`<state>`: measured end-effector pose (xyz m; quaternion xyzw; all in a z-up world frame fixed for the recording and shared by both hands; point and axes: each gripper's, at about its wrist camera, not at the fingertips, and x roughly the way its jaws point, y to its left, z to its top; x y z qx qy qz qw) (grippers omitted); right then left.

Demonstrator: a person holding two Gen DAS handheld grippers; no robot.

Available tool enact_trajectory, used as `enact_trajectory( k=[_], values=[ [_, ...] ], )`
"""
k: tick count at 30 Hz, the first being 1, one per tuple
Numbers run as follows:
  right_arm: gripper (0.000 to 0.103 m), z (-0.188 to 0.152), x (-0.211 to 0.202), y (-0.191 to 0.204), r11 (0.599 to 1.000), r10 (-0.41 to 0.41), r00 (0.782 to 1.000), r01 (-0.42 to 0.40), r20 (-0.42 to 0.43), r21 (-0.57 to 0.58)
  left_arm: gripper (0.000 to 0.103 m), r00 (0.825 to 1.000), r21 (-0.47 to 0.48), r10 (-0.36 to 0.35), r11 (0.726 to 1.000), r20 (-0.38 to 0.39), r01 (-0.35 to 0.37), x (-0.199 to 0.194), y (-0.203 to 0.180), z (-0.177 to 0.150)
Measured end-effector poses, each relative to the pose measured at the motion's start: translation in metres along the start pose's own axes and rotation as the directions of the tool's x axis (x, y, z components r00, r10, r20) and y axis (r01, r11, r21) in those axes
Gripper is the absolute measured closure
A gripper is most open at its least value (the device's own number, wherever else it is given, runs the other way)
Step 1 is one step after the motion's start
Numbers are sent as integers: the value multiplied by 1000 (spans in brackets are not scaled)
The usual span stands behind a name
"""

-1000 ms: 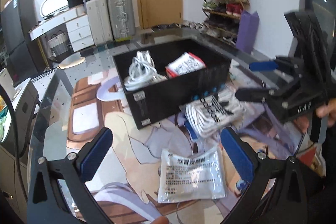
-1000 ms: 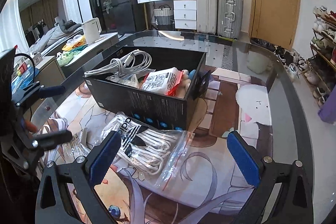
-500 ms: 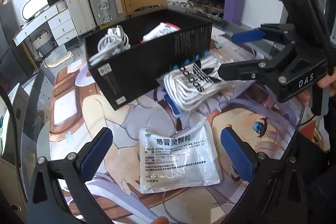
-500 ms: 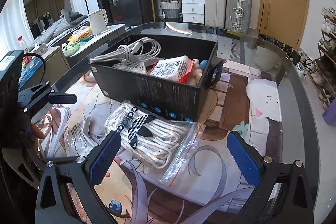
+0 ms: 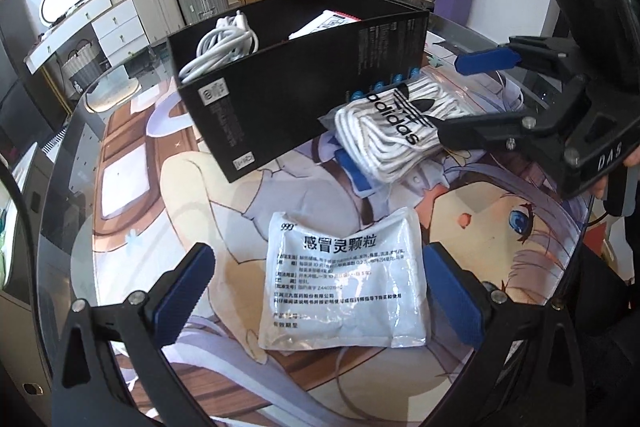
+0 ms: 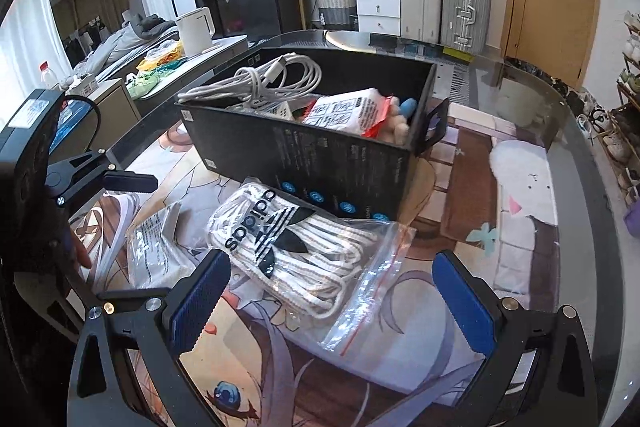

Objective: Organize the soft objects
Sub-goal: 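Withdraw both tools from the bin toward the white sachet and adidas bag, then close the left tool on the white medicine sachet, then reach the right tool to the clear adidas bag of laces and grasp it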

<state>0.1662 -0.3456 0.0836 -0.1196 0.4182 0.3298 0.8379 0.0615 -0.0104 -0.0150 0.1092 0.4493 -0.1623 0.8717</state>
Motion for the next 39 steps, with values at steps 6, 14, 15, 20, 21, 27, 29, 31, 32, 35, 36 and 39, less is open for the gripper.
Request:
enact_trajectory(
  k=[6,14,15,20,21,27,29,31,32,35,36,39],
  values=[
    [0,2,11,12,999,6,1000,-7,-29,-37,7,1000,-18,-6,1000,13,6,-1,6,0],
    [1,1,22,19,998,-7,998,2,-70,-62,39,998,-20,-52,998,29,53,-7,9,-1],
    [1,2,21,20,997,-7,997,2,-71,-72,40,998,-17,-51,999,32,52,-8,10,-2],
    [1,5,11,19,997,-20,1000,18,-24,-80,40,997,-38,-55,998,56,57,-13,16,-2],
    [1,7,10,19,997,-14,1000,12,-18,-82,40,997,-44,-56,997,61,59,-14,18,-2],
    [1,9,7,24,991,27,999,-29,-17,-128,40,994,-79,-57,995,95,65,-25,30,-3],
    [1,10,11,27,988,39,999,-42,-23,-149,40,994,-81,-54,995,99,62,-26,34,-2],
    [1,9,16,29,985,57,997,-64,-47,-160,40,993,-89,-53,994,105,62,-27,36,-1],
    [1,9,20,31,984,65,995,-76,-69,-163,40,993,-92,-52,994,107,62,-28,36,0],
    [1,3,23,38,975,100,987,-124,-129,-186,40,993,-93,-55,993,108,65,-27,37,0],
    [1,1,23,41,969,112,982,-142,-151,-203,40,993,-95,-53,993,106,63,-27,37,1],
    [1,-1,16,46,959,117,984,-146,-132,-242,40,993,-97,-52,993,103,63,-25,38,2]
  ],
)
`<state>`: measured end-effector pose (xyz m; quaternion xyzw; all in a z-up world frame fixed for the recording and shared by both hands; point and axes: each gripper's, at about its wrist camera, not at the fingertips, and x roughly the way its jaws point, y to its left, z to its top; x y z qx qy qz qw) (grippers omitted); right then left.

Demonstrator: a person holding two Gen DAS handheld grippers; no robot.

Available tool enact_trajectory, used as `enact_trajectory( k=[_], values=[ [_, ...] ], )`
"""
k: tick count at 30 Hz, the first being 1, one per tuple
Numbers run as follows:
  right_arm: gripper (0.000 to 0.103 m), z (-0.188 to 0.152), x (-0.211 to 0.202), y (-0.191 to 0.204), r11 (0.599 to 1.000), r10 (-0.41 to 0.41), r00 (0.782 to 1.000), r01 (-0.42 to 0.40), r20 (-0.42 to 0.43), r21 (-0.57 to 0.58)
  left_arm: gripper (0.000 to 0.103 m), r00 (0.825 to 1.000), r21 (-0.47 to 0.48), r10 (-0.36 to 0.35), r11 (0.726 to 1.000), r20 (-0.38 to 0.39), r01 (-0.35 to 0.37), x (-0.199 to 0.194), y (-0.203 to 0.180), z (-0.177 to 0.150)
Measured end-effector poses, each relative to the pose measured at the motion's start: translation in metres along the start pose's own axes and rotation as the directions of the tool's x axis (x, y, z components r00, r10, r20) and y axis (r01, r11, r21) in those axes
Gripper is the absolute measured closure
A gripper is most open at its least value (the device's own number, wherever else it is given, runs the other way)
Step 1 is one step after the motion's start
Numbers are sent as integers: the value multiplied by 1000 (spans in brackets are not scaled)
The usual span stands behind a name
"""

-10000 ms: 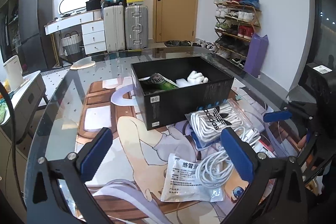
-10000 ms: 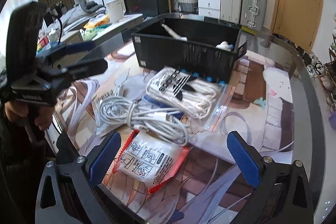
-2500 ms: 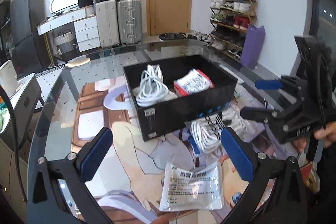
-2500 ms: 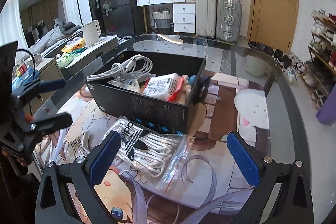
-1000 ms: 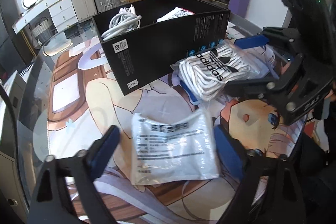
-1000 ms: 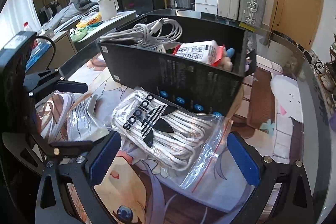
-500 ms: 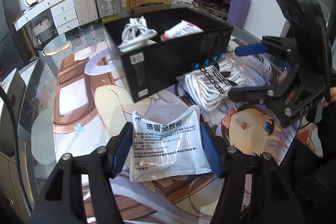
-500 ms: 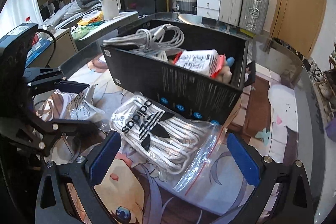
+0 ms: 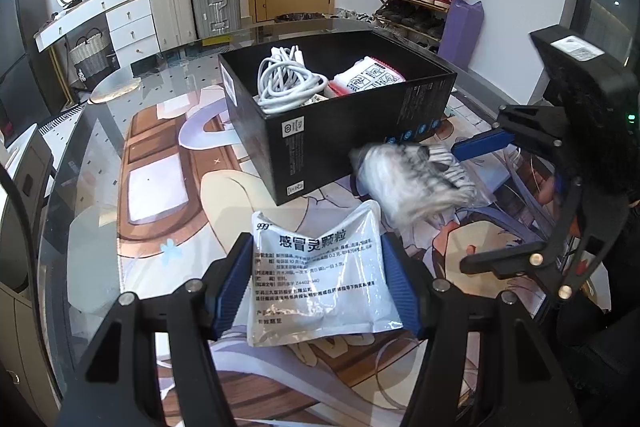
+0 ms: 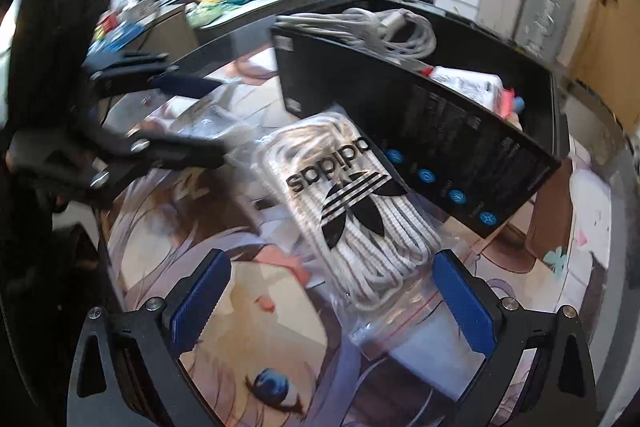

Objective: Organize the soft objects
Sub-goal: 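Reach the right tool to the clear adidas bag of laces and grasp it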

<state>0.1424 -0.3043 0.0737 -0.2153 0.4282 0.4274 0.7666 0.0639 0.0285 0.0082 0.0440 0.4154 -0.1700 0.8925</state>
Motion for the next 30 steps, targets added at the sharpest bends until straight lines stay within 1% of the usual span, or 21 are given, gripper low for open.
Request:
enact_trajectory(
  k=[4,7,9,11,14,17,18,22,25,30],
  values=[
    [1,6,0,-5,998,-48,998,47,36,34,40,1000,4,2,1000,-2,-2,1,0,-1],
    [1,11,9,-4,998,-55,998,54,35,29,40,1000,1,4,1000,-5,-4,2,-1,-1],
    [1,14,15,0,997,-72,997,72,17,21,40,1000,-4,7,1000,-7,-7,4,-1,0],
    [1,14,18,6,998,-61,998,61,8,-3,40,1000,-3,5,1000,-7,-5,4,-1,0],
    [1,10,17,13,999,-20,1000,20,-20,-43,40,1000,2,19,1000,-5,-19,5,-3,0],
    [1,5,8,14,997,26,1000,-27,-13,-67,40,1000,-5,23,1000,-4,-23,5,-3,1],
    [1,6,6,13,998,24,1000,-24,-2,-66,40,1000,-4,22,1000,-2,-22,6,-4,2],
    [1,9,8,6,999,-36,999,37,22,-25,40,1000,4,21,1000,-5,-21,8,-6,1],
    [1,12,13,8,998,-49,998,50,34,-28,40,1000,2,19,1000,-11,-19,10,-5,0],
    [1,16,20,13,996,-61,998,62,23,-59,40,1000,2,23,1000,-13,-23,12,-6,0]
  ],
)
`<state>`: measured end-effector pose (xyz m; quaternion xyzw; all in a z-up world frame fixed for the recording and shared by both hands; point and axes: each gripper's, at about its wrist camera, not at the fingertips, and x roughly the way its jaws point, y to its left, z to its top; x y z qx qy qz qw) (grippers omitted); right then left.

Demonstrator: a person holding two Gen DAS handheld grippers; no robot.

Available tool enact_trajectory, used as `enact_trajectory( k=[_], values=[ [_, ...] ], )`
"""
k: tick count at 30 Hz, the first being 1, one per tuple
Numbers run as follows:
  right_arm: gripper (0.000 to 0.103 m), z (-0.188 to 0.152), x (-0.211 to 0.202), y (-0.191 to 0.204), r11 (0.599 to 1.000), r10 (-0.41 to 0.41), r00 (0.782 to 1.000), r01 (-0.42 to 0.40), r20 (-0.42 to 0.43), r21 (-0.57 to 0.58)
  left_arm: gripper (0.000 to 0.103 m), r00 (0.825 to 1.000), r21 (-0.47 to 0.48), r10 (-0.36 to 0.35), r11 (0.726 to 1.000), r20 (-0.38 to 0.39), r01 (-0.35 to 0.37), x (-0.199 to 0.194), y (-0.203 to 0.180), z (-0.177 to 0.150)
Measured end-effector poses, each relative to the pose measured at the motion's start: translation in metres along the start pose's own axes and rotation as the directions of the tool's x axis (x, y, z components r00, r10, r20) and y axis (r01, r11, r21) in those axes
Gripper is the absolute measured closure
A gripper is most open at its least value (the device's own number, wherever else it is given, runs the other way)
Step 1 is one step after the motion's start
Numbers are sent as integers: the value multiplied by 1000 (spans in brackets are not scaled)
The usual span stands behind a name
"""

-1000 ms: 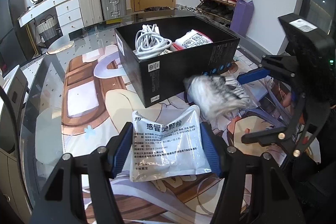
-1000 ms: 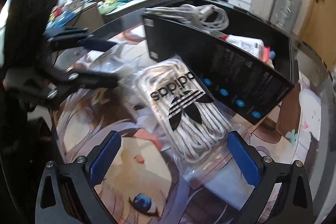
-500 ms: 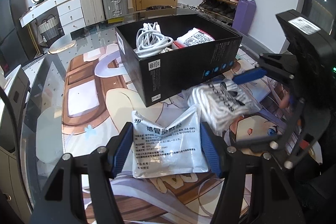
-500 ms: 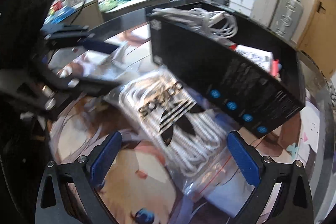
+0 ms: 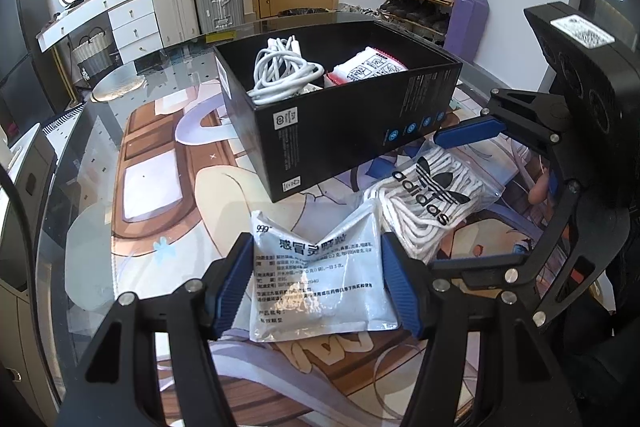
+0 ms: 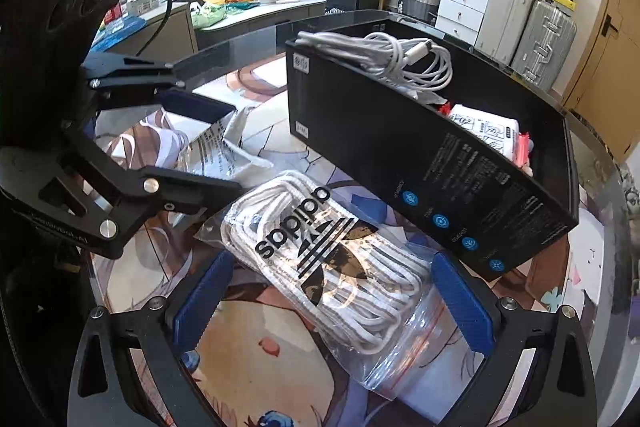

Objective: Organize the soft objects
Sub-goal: 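Reach the right tool to the clear adidas bag of laces and grasp it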

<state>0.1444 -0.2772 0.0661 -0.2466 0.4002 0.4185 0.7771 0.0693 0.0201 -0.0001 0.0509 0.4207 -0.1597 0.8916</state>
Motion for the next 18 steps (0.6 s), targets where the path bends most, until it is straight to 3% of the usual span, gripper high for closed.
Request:
enact_trajectory(
  k=[7,10,13,18],
  values=[
    [1,-11,-7,13,996,61,996,-65,-70,-60,40,1000,-3,15,1000,3,-15,-1,2,1],
    [1,-11,-13,10,998,27,998,-30,-49,-60,40,1000,-2,14,1000,3,-14,0,3,1],
    [1,-5,-14,0,1000,6,1000,-6,-1,14,40,1000,-3,14,1000,4,-14,0,3,2],
    [1,6,2,4,1000,17,1000,-17,-5,6,40,1000,-7,14,1000,3,-13,1,3,1]
  ],
)
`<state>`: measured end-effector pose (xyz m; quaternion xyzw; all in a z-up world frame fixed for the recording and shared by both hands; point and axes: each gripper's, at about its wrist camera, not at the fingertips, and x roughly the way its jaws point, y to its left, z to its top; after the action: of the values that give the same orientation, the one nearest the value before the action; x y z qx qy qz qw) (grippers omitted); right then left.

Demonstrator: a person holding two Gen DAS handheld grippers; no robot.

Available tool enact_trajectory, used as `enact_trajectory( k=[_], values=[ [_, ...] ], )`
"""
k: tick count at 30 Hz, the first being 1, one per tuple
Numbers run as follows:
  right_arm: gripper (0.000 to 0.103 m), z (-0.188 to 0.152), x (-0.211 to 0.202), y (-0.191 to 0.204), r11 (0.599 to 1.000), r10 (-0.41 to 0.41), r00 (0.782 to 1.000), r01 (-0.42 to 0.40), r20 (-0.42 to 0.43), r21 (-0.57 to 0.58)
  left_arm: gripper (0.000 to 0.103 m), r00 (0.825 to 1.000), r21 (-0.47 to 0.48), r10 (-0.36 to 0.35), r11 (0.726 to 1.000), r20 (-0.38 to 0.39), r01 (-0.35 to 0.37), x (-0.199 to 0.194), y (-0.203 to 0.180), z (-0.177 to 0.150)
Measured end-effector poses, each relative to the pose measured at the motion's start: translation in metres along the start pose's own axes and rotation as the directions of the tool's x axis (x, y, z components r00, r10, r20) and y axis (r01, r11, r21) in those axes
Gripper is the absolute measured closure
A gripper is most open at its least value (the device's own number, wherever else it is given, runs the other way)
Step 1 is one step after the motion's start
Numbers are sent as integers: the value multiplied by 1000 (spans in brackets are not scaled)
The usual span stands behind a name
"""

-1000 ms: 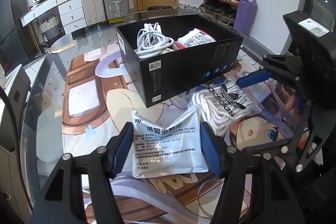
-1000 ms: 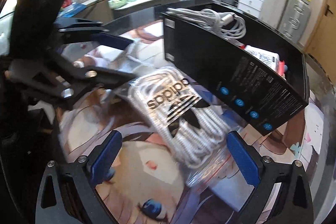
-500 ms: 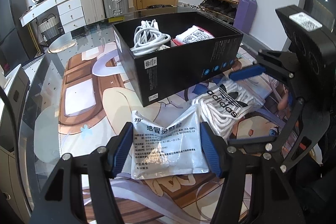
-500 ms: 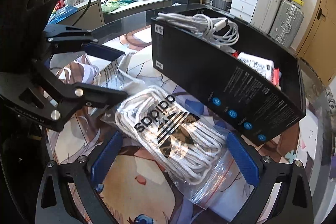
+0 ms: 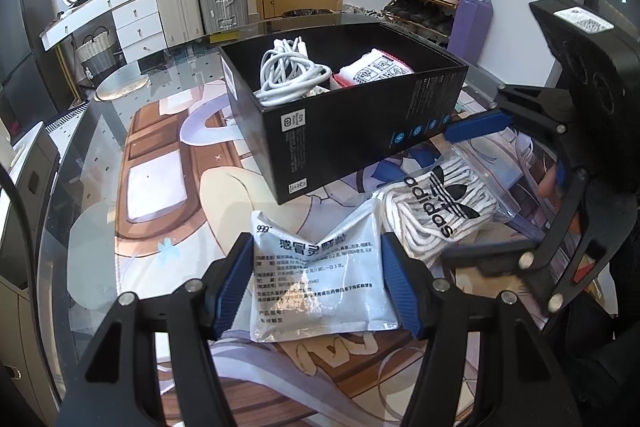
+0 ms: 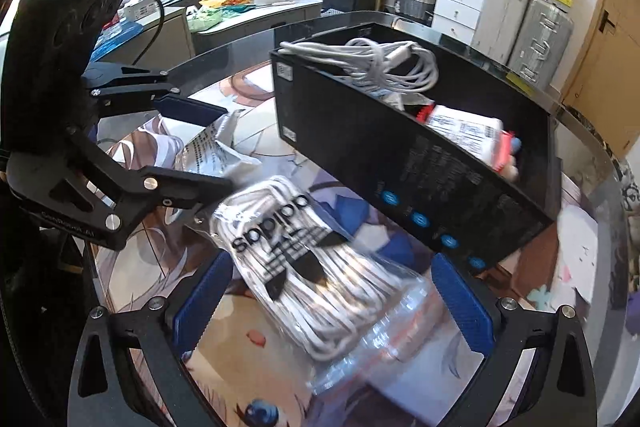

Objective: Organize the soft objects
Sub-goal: 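Reach the right tool to the clear adidas bag of laces and grasp it, then lift the sachet and adidas bag and carry both over the black bin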

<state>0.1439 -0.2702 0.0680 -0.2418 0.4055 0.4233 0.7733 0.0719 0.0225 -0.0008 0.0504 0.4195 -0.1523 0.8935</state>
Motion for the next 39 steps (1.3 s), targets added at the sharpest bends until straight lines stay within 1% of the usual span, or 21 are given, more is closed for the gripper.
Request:
enact_trajectory(
  k=[4,5,6,7,8,10,11,12,13,15,17,26,31,35,39],
  values=[
    [1,-2,6,7,999,15,999,-16,-29,-32,40,1000,-1,0,1000,2,0,0,-1,0],
    [4,-3,5,5,999,21,999,-22,-32,-28,40,1000,-2,0,1000,3,0,0,0,0],
    [12,-6,2,3,999,26,999,-27,-34,-30,40,1000,-5,-2,1000,8,2,-1,0,0],
    [17,-7,0,2,999,26,999,-27,-31,-31,40,1000,-8,-3,1000,10,3,-1,0,0],
    [25,-8,-3,1,999,26,999,-27,-29,-35,40,1000,-9,-3,1000,12,3,-1,0,0],
    [30,-11,-5,2,998,30,999,-31,-28,-49,40,1000,-10,-5,1000,16,6,-2,0,1],
    [37,-12,-8,4,998,35,999,-36,-23,-54,40,1000,-10,-5,1000,19,5,-3,0,1],
    [45,-13,-10,5,997,41,999,-42,-16,-58,40,1000,-11,-5,1000,21,5,-4,0,2],
    [49,-12,-10,6,997,43,999,-44,-10,-57,40,1000,-12,-4,1000,27,4,-6,1,2],
    [60,-13,-15,4,998,42,999,-42,4,-53,40,999,-15,-3,1000,34,4,-9,2,3],
    [63,-12,-19,2,998,35,999,-34,26,-49,40,999,-18,-1,1000,46,2,-12,3,4],
    [64,-8,-48,-7,1000,23,992,-21,120,-19,40,992,-48,-2,999,123,8,-34,6,11],
    [64,-5,-67,-11,1000,26,983,-27,179,2,40,986,-53,-3,999,169,12,-46,4,14],
    [64,-2,-78,-15,1000,0,975,-6,223,28,40,981,-70,14,998,193,-1,-51,4,18],
    [64,2,-85,-24,997,-24,967,5,255,73,40,972,-80,33,997,231,-15,-62,3,25]
  ],
)
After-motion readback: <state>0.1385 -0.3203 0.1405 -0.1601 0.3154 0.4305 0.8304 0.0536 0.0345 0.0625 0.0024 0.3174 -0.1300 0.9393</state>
